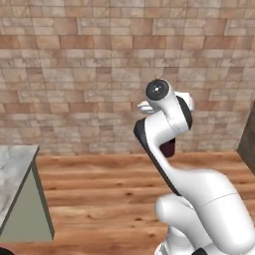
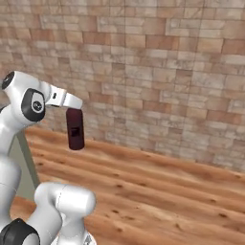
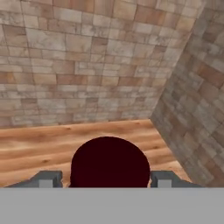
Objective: There is a wine glass and glass cup on the dining counter. Place the wine bottle next to the wine glass and the juice bottle next to the glass cup.
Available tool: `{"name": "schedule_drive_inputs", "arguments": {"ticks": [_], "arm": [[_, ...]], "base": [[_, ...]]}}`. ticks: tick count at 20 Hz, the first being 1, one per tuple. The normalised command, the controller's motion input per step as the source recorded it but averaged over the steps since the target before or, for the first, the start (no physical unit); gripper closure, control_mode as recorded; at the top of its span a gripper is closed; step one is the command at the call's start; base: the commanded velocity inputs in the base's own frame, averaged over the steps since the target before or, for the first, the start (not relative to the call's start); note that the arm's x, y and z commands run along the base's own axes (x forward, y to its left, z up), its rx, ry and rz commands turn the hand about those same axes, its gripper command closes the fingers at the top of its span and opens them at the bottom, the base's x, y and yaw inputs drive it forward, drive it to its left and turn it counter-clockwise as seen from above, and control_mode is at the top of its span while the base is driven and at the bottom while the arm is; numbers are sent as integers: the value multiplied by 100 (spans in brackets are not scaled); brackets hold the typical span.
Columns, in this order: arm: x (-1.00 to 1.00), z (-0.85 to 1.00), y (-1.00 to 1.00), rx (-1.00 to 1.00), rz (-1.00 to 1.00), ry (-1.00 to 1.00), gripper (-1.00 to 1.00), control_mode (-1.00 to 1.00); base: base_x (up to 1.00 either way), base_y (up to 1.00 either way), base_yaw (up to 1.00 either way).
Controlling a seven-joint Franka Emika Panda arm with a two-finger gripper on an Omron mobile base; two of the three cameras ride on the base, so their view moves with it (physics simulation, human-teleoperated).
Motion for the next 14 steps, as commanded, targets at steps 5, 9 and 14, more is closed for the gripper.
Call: {"name": "schedule_drive_inputs", "arguments": {"ticks": [5, 9, 14], "arm": [[0, 0, 0, 0, 0, 0, 100, 100], [0, 0, 0, 0, 0, 0, 100, 100], [0, 0, 0, 0, 0, 0, 100, 100]], "base": [[73, -11, 39], [70, -12, 41], [70, -14, 40]]}}
